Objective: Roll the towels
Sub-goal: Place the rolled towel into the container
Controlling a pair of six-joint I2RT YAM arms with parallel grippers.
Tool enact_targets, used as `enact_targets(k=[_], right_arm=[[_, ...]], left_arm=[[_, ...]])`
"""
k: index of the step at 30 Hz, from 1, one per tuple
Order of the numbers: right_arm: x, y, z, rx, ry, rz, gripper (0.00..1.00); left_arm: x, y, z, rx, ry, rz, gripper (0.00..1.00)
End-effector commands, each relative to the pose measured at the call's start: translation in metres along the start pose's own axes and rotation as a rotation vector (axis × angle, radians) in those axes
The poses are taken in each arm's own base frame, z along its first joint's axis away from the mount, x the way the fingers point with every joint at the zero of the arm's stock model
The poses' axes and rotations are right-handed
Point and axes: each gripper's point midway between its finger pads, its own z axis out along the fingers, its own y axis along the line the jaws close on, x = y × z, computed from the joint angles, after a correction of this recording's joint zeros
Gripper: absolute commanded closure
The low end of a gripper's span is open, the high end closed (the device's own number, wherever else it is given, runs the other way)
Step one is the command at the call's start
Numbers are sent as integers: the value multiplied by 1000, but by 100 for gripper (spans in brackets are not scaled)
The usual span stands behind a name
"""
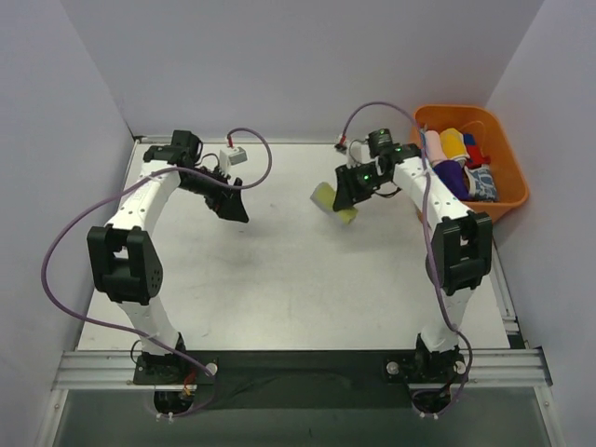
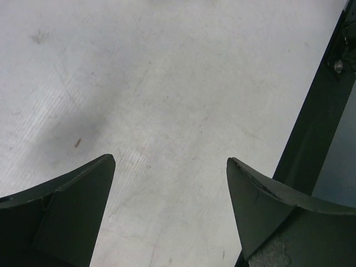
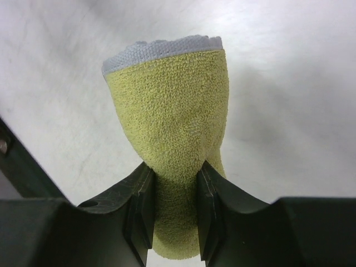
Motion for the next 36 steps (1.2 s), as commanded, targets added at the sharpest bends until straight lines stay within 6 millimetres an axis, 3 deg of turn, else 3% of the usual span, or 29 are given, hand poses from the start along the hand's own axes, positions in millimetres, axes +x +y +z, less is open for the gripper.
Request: enact_targets(k=[1,6,10,12,17,20,23,26,30,36], right_arm=[[-25,-23,-73,143,-119,59,100],[-38,-120,-175,539,-249,115,100],[-22,-189,-244,765,-309,225,100],[-5,-221,-267,843,-310,283,100],[11,-266,-313,948,-349,353,100],[25,-287,-321,952,-339,374,100],[36,-295,-311,912,-304,393,100],[40,-291,-287,821,-280,410,100],[49,-281,-241,667,-227,460,100],[58,-274,-191,583,-141,511,100]], left_arm=[[-37,-21,-4,-53,-39,120,7],[-67,-46,-2,-29,-74,143,4],[-81,-47,-2,-33,-91,146,3],[-82,-41,2,-34,-84,114,3],[-84,-28,10,-44,-62,68,3],[-84,-19,16,-53,-46,31,3],[-79,-12,24,-51,-24,-15,3],[-72,-9,28,-54,-4,-51,3],[-69,-2,26,-99,8,-52,3],[-63,-1,26,-112,22,-52,3]])
